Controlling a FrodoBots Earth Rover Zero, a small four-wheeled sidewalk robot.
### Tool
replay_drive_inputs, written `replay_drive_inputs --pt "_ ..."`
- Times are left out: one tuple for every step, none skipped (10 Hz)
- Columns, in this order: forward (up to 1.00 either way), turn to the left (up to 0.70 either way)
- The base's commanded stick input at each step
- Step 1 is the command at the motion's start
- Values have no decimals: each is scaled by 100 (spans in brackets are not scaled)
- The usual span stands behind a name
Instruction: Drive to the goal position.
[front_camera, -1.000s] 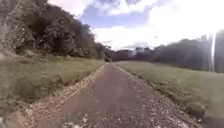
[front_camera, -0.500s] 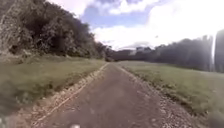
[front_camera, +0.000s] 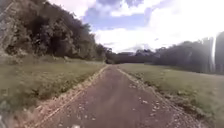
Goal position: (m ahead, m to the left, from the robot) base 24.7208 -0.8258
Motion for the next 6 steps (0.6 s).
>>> replay_drive_inputs --pt "70 2" --pt "70 2" --pt "70 2" --pt "70 2" --pt "70 2" --pt "70 2"
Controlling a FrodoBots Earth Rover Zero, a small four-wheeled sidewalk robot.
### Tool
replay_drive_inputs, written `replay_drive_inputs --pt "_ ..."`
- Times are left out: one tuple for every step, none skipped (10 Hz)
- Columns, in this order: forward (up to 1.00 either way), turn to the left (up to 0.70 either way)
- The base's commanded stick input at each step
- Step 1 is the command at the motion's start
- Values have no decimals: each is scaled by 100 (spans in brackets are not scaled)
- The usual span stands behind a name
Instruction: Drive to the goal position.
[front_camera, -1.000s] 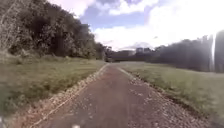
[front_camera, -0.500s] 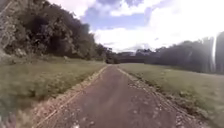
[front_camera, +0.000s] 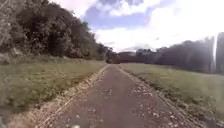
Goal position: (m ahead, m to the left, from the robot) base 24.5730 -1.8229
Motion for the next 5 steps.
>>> replay_drive_inputs --pt "70 2" --pt "70 2" --pt "70 2" --pt "70 2" --pt "70 2"
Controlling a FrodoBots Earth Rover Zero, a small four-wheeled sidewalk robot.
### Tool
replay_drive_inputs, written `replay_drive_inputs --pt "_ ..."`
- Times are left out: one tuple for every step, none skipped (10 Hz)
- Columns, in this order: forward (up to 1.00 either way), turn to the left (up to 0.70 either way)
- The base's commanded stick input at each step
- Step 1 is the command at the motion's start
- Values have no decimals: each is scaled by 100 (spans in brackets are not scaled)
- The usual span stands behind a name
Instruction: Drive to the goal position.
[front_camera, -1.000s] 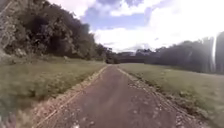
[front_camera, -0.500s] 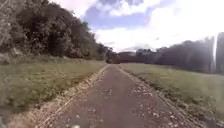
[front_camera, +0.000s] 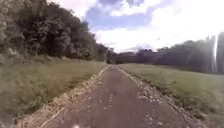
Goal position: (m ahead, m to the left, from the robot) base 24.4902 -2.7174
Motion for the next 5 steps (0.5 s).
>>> replay_drive_inputs --pt "70 1" --pt "70 0" --pt "70 -25" --pt "70 -23" --pt "70 -5"
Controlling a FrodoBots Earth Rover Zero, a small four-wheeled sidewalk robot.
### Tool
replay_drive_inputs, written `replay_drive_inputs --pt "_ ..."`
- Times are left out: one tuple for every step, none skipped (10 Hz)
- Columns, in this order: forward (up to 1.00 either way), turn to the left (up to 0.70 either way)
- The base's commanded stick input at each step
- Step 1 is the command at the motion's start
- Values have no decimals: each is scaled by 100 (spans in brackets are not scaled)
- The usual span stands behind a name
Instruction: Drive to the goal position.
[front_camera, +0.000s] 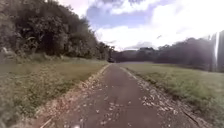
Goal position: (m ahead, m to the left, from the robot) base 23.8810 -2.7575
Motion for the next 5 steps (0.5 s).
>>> replay_drive_inputs --pt "70 -1" --pt "70 0" --pt "70 0" --pt "70 -7" --pt "70 -7"
